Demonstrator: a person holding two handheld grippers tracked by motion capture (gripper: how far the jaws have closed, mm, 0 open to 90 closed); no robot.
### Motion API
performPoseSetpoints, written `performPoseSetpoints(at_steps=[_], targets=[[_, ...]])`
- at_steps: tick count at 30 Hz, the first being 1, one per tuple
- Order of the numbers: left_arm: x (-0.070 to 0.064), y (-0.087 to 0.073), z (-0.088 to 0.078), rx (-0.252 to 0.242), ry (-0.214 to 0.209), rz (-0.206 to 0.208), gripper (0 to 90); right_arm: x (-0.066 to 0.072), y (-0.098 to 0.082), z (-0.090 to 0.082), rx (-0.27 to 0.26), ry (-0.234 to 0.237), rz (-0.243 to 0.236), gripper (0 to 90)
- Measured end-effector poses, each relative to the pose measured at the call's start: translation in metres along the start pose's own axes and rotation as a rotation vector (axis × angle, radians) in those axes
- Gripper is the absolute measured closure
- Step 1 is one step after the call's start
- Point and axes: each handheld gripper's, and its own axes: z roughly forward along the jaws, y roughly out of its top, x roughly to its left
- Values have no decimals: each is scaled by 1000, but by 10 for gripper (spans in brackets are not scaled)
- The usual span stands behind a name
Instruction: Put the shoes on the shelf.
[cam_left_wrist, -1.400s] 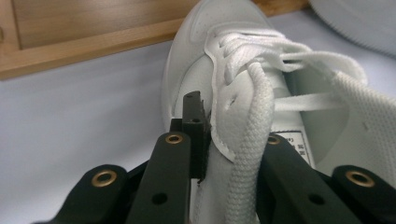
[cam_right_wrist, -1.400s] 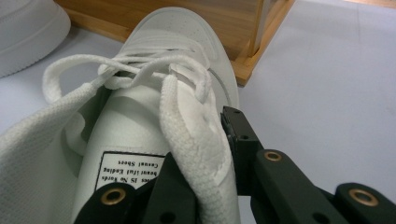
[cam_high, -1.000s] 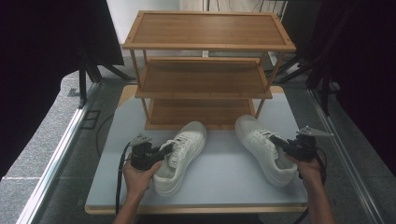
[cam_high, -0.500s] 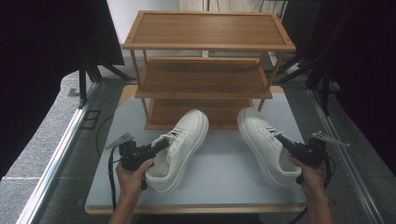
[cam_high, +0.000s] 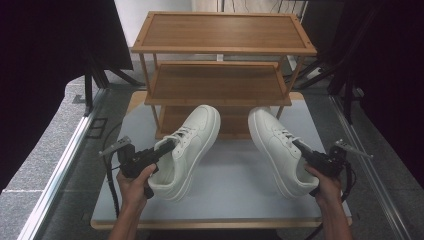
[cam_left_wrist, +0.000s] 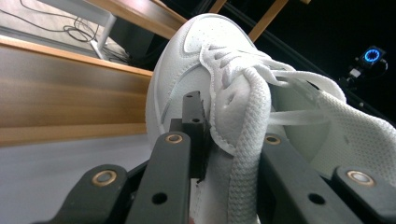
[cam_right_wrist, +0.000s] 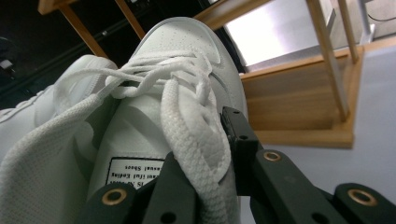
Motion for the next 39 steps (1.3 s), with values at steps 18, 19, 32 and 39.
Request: performPoseSetpoints(at_steps=[18, 19, 32, 39], targets=[[-11, 35, -2, -53, -9, 8, 812, 28, 18, 17, -94, 65, 83, 835], [-11, 39, -1, -59, -15, 9, 812, 31, 23, 18, -96, 59, 81, 835], [-18, 72, 17, -58, -25, 14, 811, 47, 52, 36, -107, 53, 83, 833], [-22, 87, 28, -57, -26, 15, 811, 53, 65, 45, -122, 38, 96, 831]])
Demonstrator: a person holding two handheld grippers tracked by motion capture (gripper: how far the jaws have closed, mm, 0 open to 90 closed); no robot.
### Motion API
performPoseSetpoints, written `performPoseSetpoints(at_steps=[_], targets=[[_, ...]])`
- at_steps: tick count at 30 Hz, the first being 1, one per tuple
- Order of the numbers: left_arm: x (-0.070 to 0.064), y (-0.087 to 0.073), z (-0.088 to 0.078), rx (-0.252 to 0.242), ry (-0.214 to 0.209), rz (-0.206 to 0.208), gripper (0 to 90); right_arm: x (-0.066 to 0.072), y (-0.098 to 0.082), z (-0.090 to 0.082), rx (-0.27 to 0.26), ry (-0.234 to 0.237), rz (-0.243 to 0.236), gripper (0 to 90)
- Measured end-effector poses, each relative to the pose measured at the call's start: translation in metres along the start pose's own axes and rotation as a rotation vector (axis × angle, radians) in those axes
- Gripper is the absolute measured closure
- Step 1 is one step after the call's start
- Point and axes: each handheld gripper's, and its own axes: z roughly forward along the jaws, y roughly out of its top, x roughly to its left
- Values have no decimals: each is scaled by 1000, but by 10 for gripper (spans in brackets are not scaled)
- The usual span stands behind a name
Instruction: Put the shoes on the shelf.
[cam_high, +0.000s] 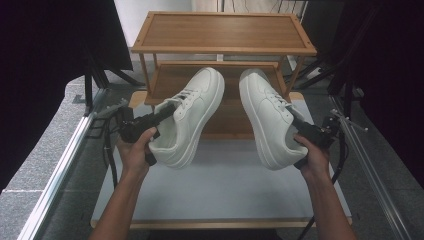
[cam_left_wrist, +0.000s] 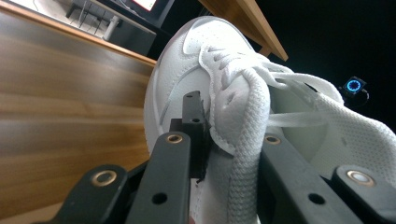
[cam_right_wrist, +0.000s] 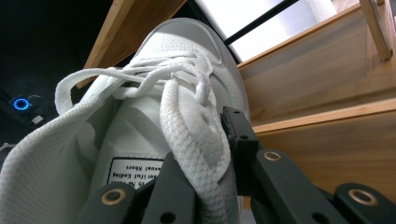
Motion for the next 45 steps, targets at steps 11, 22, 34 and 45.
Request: performPoseSetpoints(at_steps=[11, 22, 34, 45], targets=[[2, 13, 16, -7, 15, -11, 808, 0, 8, 15, 2, -34, 0, 828], [12, 23, 28, -21, 28, -47, 809, -4, 8, 33, -6, -47, 31, 828], [23, 25, 35, -52, 67, -73, 809, -5, 12, 44, -13, -94, 43, 828], [31, 21, 53, -59, 121, -102, 808, -1, 16, 60, 6, -144, 13, 827]])
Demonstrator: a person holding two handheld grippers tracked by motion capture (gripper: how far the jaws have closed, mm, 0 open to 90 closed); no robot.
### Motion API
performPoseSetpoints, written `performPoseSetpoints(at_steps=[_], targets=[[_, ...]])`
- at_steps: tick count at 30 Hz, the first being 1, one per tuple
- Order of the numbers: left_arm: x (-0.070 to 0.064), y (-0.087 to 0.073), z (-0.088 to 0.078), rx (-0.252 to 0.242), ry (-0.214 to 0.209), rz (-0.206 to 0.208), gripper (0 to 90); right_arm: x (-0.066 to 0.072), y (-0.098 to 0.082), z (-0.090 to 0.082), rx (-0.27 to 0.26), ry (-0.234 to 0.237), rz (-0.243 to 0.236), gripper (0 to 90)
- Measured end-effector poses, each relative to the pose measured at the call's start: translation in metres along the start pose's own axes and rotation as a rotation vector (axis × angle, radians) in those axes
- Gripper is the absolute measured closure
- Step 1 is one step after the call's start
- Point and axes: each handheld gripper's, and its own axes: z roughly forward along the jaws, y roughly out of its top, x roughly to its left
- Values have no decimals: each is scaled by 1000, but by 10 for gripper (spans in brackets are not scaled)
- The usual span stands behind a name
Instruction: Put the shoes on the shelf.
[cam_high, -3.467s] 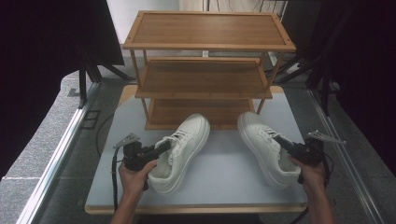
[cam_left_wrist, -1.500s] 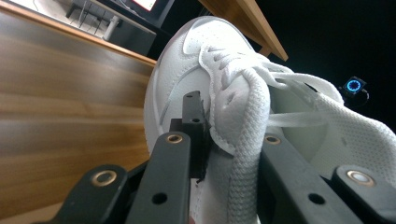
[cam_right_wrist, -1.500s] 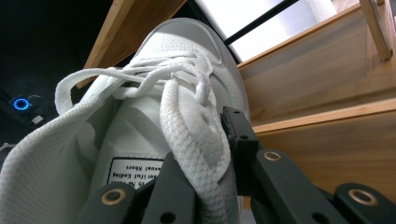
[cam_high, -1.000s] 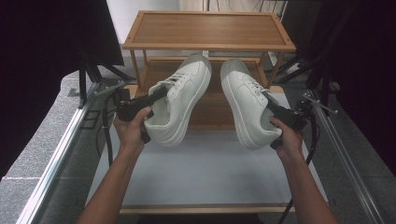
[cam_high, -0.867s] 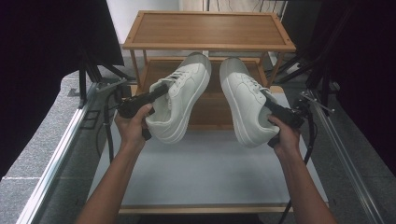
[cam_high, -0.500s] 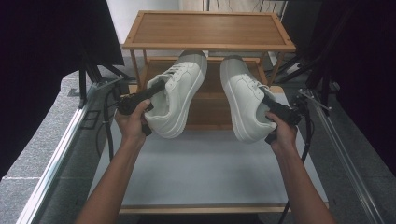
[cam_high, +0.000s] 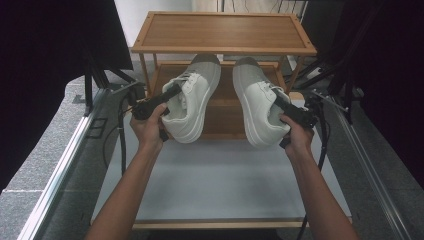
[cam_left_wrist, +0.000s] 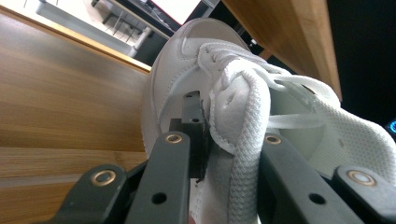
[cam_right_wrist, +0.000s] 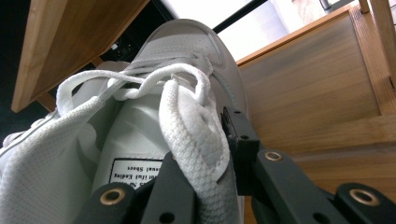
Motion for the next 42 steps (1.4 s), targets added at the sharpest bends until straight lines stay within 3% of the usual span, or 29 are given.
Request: performPoseSetpoints(at_steps=[16, 18, 26, 32, 35, 42], targets=[[4, 1, 20, -8, 46, -37, 808, 10, 12, 24, -12, -46, 0, 824], [2, 1, 24, -17, 52, -45, 809, 12, 13, 30, -18, -71, -3, 822], [-3, 1, 35, -12, 72, -38, 808, 17, 15, 45, -20, -82, 2, 818], [-1, 3, 46, -34, 121, -27, 808, 24, 20, 56, -33, -111, -1, 816], [1, 8, 51, -44, 134, -20, 807, 27, 23, 63, -29, -133, -30, 812], [3, 9, 59, -52, 146, -23, 805, 29, 23, 76, -31, -158, -40, 810]])
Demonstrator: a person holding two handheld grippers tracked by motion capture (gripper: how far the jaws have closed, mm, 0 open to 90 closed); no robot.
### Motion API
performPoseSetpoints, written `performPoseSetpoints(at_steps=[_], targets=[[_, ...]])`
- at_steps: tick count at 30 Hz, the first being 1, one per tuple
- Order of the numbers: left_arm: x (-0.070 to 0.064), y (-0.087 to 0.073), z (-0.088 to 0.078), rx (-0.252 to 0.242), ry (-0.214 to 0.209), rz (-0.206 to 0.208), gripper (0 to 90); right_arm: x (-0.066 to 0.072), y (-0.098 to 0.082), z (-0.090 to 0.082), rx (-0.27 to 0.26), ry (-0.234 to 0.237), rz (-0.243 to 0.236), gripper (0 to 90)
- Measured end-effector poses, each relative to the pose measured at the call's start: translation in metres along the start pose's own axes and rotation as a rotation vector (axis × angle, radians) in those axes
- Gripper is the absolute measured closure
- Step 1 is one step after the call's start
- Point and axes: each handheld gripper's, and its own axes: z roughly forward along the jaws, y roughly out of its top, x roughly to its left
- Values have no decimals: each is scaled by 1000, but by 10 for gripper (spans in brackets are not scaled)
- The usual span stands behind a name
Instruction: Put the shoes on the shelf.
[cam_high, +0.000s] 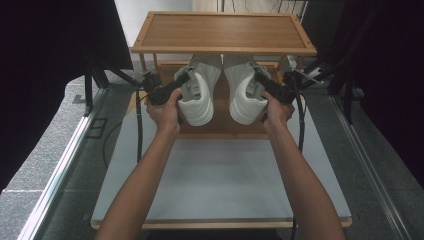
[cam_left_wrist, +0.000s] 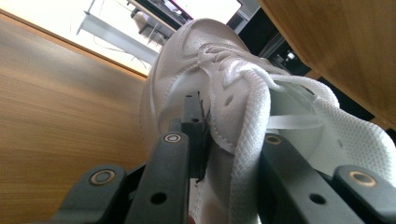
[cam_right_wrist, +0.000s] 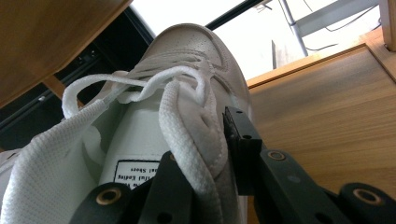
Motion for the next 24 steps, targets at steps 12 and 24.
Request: performPoseSetpoints(at_steps=[12, 24], targets=[[-2, -4, 16, -5, -15, -64, 701, 11, -1, 13, -19, -9, -19, 663], [-2, 0, 0, -3, -141, -54, 480, 15, 2, -3, -63, 123, -29, 450]])
